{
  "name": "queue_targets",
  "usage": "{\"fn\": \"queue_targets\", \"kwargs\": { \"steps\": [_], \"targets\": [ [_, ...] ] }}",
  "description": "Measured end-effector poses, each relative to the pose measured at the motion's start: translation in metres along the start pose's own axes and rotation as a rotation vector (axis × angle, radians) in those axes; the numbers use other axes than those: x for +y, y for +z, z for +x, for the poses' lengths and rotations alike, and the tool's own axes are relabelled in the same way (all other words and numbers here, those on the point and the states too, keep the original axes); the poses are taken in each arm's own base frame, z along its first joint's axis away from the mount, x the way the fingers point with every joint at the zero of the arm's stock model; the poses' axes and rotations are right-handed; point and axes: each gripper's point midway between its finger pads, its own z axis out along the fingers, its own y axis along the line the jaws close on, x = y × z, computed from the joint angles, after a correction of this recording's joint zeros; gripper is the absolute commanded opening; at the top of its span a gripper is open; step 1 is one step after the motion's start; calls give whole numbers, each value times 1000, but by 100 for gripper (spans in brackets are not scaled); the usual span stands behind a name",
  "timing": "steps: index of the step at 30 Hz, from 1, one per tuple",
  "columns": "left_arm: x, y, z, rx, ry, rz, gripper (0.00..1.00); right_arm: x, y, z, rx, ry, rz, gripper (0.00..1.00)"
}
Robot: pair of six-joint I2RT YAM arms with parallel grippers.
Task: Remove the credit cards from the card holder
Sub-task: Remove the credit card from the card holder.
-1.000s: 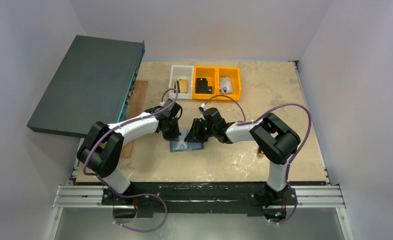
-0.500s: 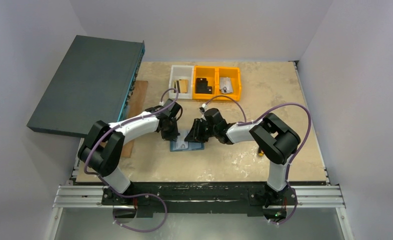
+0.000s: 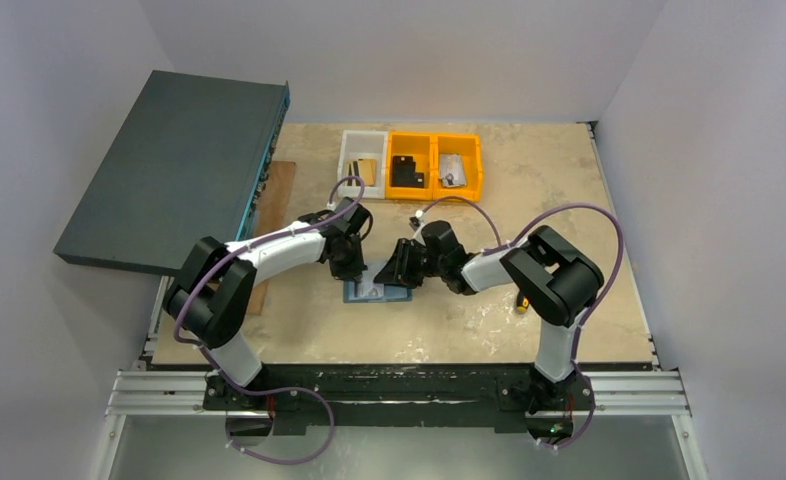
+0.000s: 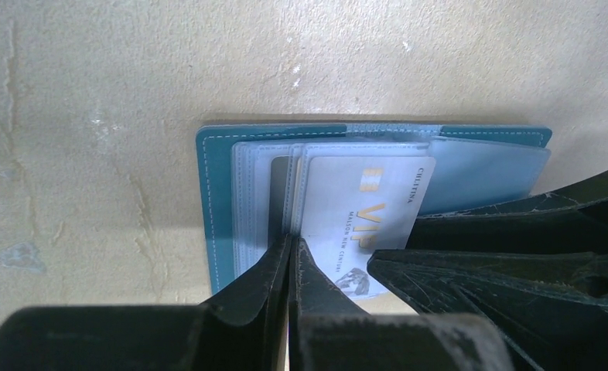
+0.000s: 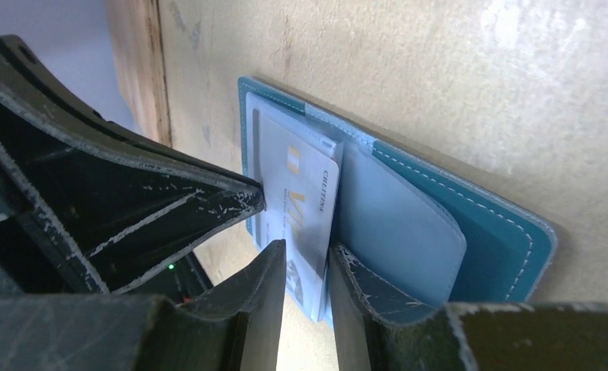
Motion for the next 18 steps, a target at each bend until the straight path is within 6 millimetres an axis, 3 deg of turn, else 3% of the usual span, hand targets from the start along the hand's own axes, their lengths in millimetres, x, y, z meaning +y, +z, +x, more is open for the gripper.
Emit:
{"fn": "queue_targets", "kwargs": {
  "steps": [9,18],
  "targets": [
    [-5,2,0,5,-27,17,0,-9,-20,0,-16,100,-113,28],
    [-6,2,1,7,-34,20,0,-10,-19,1,-7,171,-192,23]
  ]
}}
